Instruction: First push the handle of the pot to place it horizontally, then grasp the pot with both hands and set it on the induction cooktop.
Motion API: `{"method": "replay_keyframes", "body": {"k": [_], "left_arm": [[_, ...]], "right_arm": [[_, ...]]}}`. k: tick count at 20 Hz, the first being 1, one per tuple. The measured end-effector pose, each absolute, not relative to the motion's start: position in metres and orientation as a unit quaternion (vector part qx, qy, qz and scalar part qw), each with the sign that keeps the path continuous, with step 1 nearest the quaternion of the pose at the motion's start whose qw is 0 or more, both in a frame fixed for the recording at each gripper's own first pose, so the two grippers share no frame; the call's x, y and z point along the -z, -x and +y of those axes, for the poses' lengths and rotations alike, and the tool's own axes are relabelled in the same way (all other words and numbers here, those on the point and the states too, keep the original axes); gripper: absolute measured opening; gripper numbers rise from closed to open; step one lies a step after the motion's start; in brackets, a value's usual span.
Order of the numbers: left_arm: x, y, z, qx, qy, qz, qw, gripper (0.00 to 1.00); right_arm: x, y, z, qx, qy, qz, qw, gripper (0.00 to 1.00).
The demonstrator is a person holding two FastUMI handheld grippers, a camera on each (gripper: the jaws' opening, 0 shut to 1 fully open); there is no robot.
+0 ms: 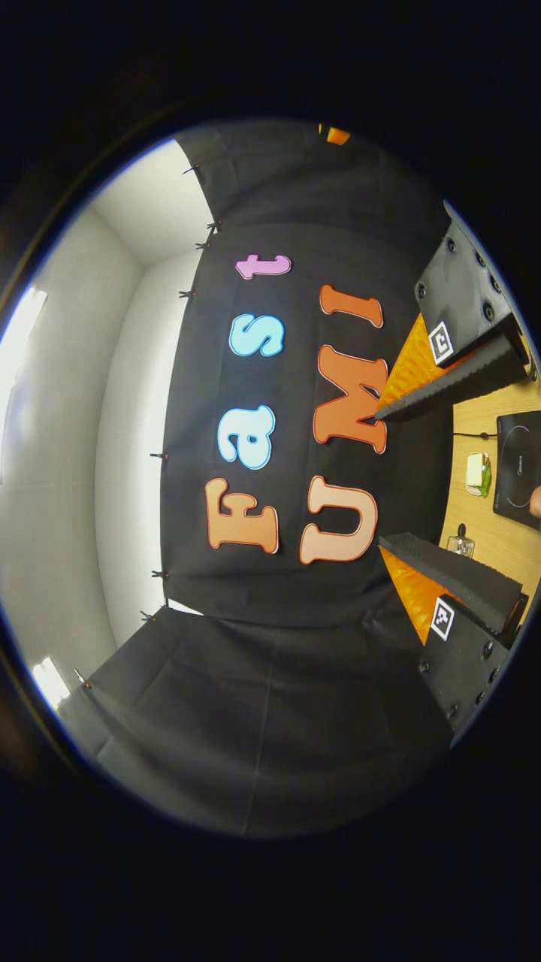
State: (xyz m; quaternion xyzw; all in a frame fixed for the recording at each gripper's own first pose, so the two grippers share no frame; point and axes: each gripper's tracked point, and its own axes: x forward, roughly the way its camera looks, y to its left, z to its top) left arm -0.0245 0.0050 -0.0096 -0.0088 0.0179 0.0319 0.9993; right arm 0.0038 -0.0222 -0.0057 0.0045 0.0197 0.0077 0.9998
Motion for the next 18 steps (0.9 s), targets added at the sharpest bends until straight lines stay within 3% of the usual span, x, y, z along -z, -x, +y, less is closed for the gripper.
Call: {"method": "replay_keyframes", "body": {"k": [4,5,6,7,13,18], "left_arm": [[0.012,0.028,0.005,-0.036,0.015,0.019,0.999,0.97],[0.013,0.027,0.006,-0.037,0.016,0.020,0.999,0.97],[0.014,0.028,0.007,-0.037,0.016,0.021,0.999,0.97],[0.014,0.028,0.007,-0.038,0.016,0.021,0.999,0.97],[0.008,0.034,0.008,-0.043,0.008,0.013,0.999,0.96],[0.011,0.035,0.009,-0.040,0.010,0.018,0.999,0.97]], "right_arm": [[0.017,-0.006,-0.018,-0.018,-0.009,0.034,0.999,0.81],[0.020,-0.006,-0.014,-0.027,-0.011,0.039,0.999,0.69],[0.024,-0.006,-0.010,-0.036,-0.013,0.044,0.998,0.75],[0.027,-0.006,-0.008,-0.041,-0.014,0.046,0.998,0.61],[0.034,-0.006,-0.009,-0.045,-0.020,0.053,0.997,0.18],[0.052,-0.003,0.002,-0.057,-0.017,0.072,0.996,0.00]]}}
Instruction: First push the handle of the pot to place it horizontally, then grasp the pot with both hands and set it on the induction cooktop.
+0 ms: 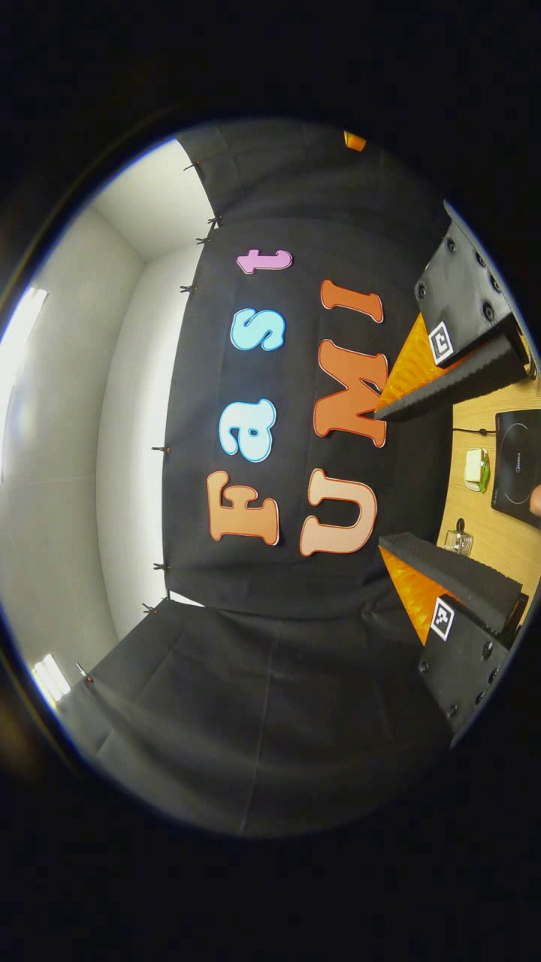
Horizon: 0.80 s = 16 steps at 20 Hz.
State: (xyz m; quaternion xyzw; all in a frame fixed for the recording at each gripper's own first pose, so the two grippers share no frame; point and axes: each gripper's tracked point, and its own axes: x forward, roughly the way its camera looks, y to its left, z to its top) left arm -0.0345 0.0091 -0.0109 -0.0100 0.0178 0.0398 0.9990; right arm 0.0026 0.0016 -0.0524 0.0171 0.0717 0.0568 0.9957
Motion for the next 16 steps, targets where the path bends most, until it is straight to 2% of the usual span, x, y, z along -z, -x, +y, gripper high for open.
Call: {"method": "replay_keyframes", "body": {"k": [10,16], "left_arm": [[0.015,0.037,0.008,-0.032,0.008,0.024,0.999,0.97],[0.017,0.038,-0.002,-0.014,-0.005,0.029,0.999,0.97]], "right_arm": [[0.130,0.016,0.048,-0.092,-0.018,0.141,0.986,0.00],[0.182,0.033,0.099,-0.145,-0.013,0.192,0.971,0.00]]}}
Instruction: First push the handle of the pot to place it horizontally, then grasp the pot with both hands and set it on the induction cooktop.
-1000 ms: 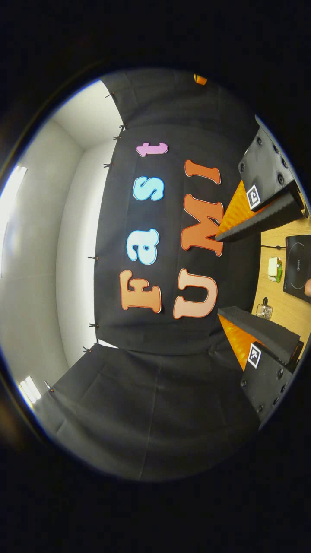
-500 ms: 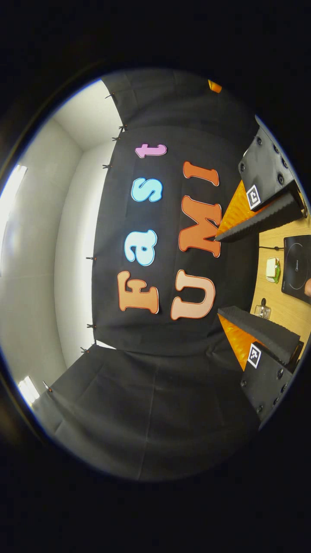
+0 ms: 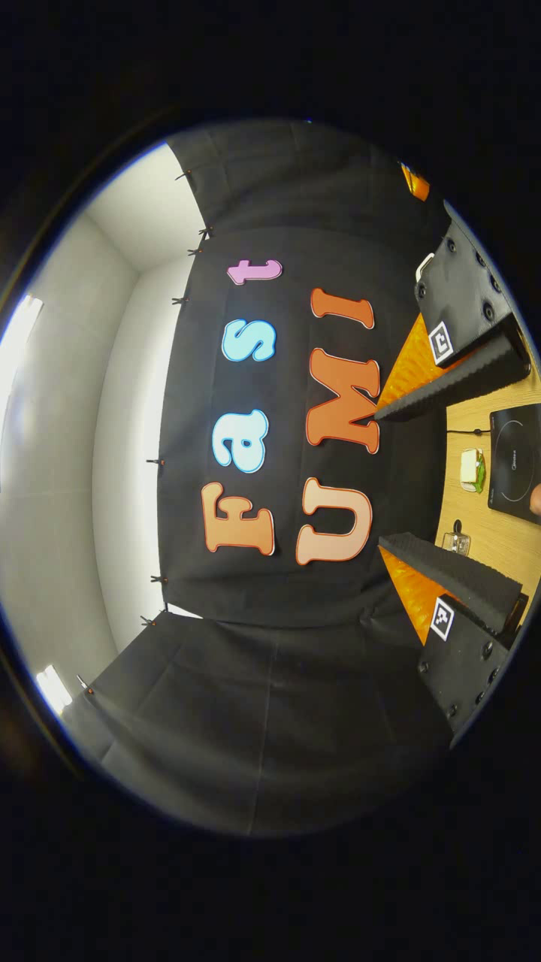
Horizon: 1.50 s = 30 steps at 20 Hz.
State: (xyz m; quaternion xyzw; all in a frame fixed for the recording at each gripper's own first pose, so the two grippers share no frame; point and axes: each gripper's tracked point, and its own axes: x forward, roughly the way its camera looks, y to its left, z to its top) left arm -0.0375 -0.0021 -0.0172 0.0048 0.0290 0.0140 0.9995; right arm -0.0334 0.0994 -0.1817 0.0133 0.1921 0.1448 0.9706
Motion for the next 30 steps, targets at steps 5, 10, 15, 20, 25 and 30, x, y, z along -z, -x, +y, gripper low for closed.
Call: {"method": "replay_keyframes", "body": {"k": [5,10,15,20,25,30], "left_arm": [[0.025,0.038,-0.004,-0.007,-0.006,0.039,0.999,0.97],[0.029,0.039,0.008,-0.019,-0.004,0.046,0.999,0.97],[0.036,0.038,0.017,-0.027,-0.003,0.053,0.998,0.97],[0.046,0.037,0.030,-0.037,-0.007,0.065,0.997,0.97],[0.053,0.036,0.051,-0.055,-0.011,0.072,0.996,0.96],[0.059,0.037,0.073,-0.073,-0.015,0.079,0.994,0.96]], "right_arm": [[0.232,0.047,0.127,-0.170,-0.016,0.242,0.955,0.00],[0.283,0.062,0.137,-0.177,-0.010,0.298,0.938,0.00],[0.332,0.077,0.145,-0.181,0.003,0.347,0.920,0.00],[0.386,0.105,0.157,-0.193,0.020,0.408,0.892,0.00],[0.425,0.126,0.169,-0.206,0.024,0.459,0.864,0.00],[0.451,0.138,0.177,-0.206,0.026,0.491,0.846,0.00]]}}
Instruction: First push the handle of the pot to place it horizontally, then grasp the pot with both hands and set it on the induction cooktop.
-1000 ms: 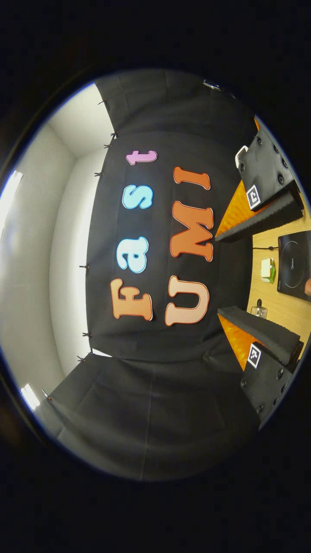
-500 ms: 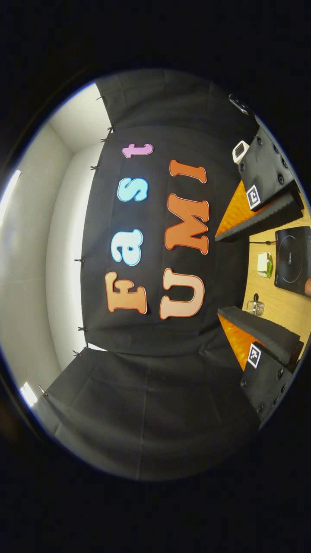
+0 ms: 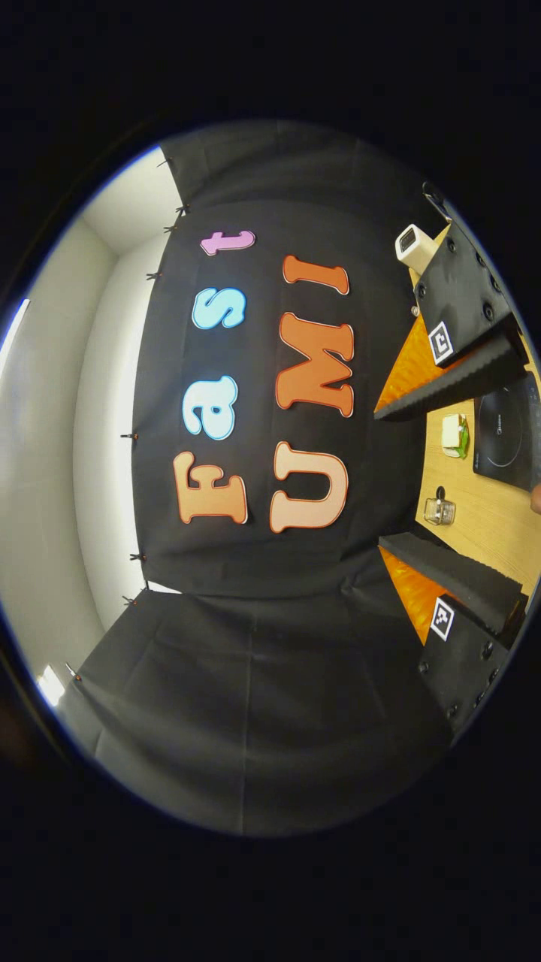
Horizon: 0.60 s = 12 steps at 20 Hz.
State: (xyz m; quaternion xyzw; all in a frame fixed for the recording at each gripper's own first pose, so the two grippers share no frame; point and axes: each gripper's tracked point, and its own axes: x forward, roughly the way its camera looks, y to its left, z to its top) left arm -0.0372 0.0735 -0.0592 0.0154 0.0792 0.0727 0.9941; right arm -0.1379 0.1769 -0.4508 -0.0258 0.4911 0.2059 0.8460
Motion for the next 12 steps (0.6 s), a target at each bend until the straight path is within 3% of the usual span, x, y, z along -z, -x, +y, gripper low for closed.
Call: {"method": "replay_keyframes", "body": {"k": [12], "left_arm": [[0.080,0.020,0.106,-0.096,-0.014,0.097,0.991,0.97]], "right_arm": [[0.524,0.156,0.182,-0.196,0.061,0.564,0.800,0.00]]}}
